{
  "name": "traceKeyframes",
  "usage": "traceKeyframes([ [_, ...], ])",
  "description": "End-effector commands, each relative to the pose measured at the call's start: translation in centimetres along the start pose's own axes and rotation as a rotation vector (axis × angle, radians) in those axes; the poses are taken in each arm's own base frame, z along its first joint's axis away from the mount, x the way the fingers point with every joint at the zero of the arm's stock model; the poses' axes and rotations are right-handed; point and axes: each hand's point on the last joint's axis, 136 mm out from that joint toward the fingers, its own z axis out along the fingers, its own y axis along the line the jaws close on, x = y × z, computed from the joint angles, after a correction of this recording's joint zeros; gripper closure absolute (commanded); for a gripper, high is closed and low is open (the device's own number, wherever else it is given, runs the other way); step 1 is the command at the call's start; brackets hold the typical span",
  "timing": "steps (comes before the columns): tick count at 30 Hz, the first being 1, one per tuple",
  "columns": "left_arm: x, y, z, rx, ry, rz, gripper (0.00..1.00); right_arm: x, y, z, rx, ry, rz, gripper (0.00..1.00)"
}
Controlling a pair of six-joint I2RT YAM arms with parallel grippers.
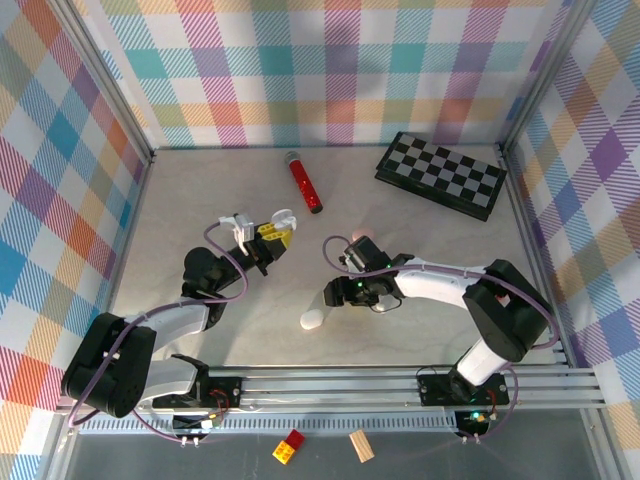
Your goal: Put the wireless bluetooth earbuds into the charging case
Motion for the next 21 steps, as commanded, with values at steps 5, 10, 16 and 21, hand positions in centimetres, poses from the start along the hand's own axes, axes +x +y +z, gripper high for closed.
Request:
traceKeyframes([
  [5, -1.3, -0.6, 0.0, 0.029, -0.022, 0.031, 0.93, -0.9, -1.3, -0.1, 0.078, -0.023, 0.024, 0.33],
  [10, -1.2, -0.7, -0.2, 0.03, -0.016, 0.035, 0.93, -1.4, -2.0, -0.3, 0.107, -0.025, 0.042, 0.33],
  [16, -1.1, -0.8, -0.4, 0.023, -0.004, 0.042, 0.93, -2.3, -2.9, -0.6, 0.133, -0.029, 0.064, 0.32],
  [21, -1.1, -0.9, -0.5, 0.019, 0.007, 0.048, 0.93, -3.0, -3.7, -0.7, 0.149, -0.035, 0.086, 0.32],
])
